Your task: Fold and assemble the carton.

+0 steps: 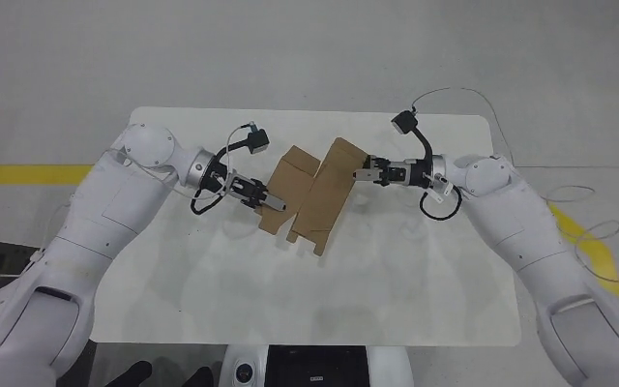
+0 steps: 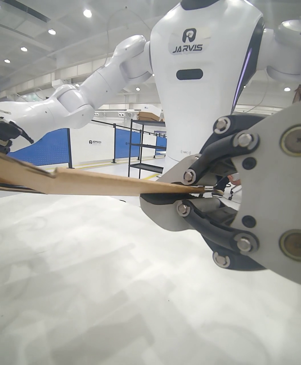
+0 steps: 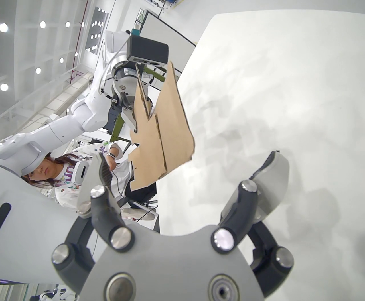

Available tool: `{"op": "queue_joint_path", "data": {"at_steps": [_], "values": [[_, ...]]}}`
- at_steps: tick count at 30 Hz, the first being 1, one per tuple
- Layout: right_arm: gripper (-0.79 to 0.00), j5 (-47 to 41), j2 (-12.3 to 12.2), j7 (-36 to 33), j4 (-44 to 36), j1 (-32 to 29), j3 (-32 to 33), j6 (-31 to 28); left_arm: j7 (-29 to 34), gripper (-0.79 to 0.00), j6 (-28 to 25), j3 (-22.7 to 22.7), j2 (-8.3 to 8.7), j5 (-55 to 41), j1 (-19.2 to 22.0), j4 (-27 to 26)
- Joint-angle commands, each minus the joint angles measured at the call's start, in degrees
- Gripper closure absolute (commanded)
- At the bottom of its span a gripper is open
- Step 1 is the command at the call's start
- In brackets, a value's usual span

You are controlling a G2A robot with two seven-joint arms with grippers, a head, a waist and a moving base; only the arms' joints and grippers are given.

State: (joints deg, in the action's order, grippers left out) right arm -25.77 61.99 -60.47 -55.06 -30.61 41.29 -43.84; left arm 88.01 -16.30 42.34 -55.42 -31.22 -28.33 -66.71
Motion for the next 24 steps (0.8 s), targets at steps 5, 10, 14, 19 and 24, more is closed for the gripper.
{"op": "queue_joint_path", "data": {"at_steps": [5,10,14,19,24], "values": [[-0.785,-2.17,-1.05,2.01,-1.85,0.6,-4.53,-2.02,-0.01,0.0,-0.01,-2.74,1.26,-2.77,0.51,-1.15],[-0.511,-3.95,-2.15,4.28,-3.67,1.3,-8.79,-4.29,-0.01,0.0,-0.02,-4.1,1.87,-4.33,1.23,-1.18],[-0.16,-5.65,-3.05,5.63,-4.61,2.32,-12.46,-5.64,-0.55,0.0,-0.55,-4.89,2.13,-4.79,1.86,-1.19],[-0.055,-7.39,-3.93,7.42,-4.78,4.1,-16.84,-7.43,-1.06,0.0,-1.06,-5.98,2.3,-5.53,2.39,-1.12],[-0.046,-7.93,-4.69,10.65,-4.99,6.03,-21.41,-10.65,-1.72,0.0,-1.72,-6.86,2.39,-6.2,2.76,-0.87]]}}
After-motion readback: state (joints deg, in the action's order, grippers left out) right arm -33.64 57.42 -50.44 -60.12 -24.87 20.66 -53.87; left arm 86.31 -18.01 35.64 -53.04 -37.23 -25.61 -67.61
